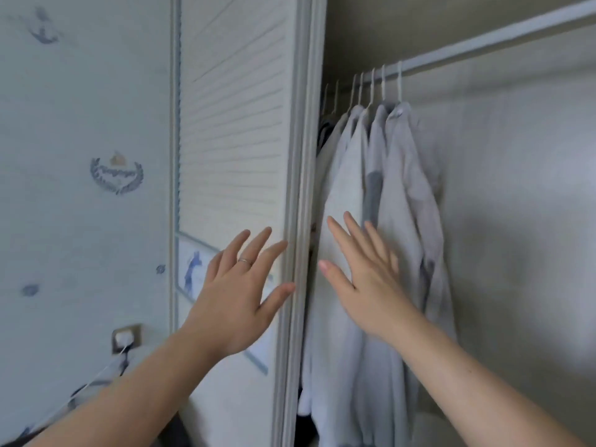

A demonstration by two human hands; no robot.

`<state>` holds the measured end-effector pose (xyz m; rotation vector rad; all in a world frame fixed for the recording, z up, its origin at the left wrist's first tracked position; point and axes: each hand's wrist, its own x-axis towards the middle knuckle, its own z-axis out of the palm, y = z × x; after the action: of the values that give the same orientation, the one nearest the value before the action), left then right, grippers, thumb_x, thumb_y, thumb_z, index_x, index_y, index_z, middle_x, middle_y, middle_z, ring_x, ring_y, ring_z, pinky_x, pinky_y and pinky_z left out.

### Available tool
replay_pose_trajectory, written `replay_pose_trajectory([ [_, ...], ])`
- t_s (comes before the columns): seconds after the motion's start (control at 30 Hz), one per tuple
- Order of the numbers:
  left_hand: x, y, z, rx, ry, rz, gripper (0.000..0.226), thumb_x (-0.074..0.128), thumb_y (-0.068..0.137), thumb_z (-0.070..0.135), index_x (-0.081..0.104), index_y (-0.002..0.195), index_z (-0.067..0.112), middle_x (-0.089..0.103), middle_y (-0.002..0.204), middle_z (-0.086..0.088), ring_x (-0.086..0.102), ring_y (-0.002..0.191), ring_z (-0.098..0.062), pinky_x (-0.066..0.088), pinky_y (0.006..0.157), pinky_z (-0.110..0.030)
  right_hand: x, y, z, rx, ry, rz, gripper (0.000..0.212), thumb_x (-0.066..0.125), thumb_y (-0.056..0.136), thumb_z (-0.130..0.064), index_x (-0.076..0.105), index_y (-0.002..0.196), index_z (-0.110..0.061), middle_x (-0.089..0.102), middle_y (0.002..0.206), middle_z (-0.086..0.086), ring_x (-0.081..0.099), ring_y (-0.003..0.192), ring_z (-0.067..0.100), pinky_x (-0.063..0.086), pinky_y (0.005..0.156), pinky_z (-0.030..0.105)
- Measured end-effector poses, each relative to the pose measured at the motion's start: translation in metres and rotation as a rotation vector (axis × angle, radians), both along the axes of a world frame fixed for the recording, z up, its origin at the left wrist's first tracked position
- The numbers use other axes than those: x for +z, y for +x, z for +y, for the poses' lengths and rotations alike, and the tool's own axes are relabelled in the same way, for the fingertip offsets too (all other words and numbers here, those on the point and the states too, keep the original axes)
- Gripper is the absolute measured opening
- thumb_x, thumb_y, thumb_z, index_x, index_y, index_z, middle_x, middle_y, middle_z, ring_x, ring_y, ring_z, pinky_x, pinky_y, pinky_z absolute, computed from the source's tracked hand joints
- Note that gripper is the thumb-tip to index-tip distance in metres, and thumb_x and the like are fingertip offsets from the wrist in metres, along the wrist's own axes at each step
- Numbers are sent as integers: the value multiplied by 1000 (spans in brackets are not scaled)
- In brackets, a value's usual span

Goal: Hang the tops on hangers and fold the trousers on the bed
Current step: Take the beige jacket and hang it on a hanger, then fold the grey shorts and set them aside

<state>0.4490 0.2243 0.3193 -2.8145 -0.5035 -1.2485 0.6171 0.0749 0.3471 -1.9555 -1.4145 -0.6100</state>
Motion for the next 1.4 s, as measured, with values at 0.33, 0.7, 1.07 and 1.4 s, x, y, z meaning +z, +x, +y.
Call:
replay_pose_trajectory([
  [0.33, -159, -223, -11, 402, -330, 153, 69, 17, 95, 72, 8, 158, 46, -4, 169, 17, -14, 155, -14, 4, 122, -44, -143, -162, 43, 336, -357, -35, 69, 13, 93, -70, 4, 156, -44, -2, 168, -15, -9, 154, 16, 7, 123, 50],
  [0.7, -292, -416, -109, 1037, -781, 153, 74, 21, 91, 74, 9, 158, 48, -7, 168, 19, -17, 153, -10, 3, 124, -46, -278, -338, 92, 958, -668, 98, 63, 42, 100, -52, 17, 158, -41, 12, 166, -16, 0, 155, 12, 7, 124, 46],
  [1.07, -375, -604, -234, 1396, -1125, -84, 79, 13, 84, 81, 9, 157, 49, 0, 167, 21, -11, 154, -10, 3, 123, -45, -368, -551, 73, 1271, -941, 112, 60, 48, 100, -48, 28, 156, -37, 26, 162, -18, 12, 153, 10, 13, 122, 33],
  [1.4, -420, -800, -308, 1467, -1279, -182, 63, 32, 98, 68, 18, 156, 49, 12, 166, 20, 0, 155, -12, 11, 123, -47, -414, -770, 50, 1331, -1159, 114, 60, 46, 102, -48, 25, 156, -36, 31, 160, -15, 19, 151, 13, 22, 122, 42],
])
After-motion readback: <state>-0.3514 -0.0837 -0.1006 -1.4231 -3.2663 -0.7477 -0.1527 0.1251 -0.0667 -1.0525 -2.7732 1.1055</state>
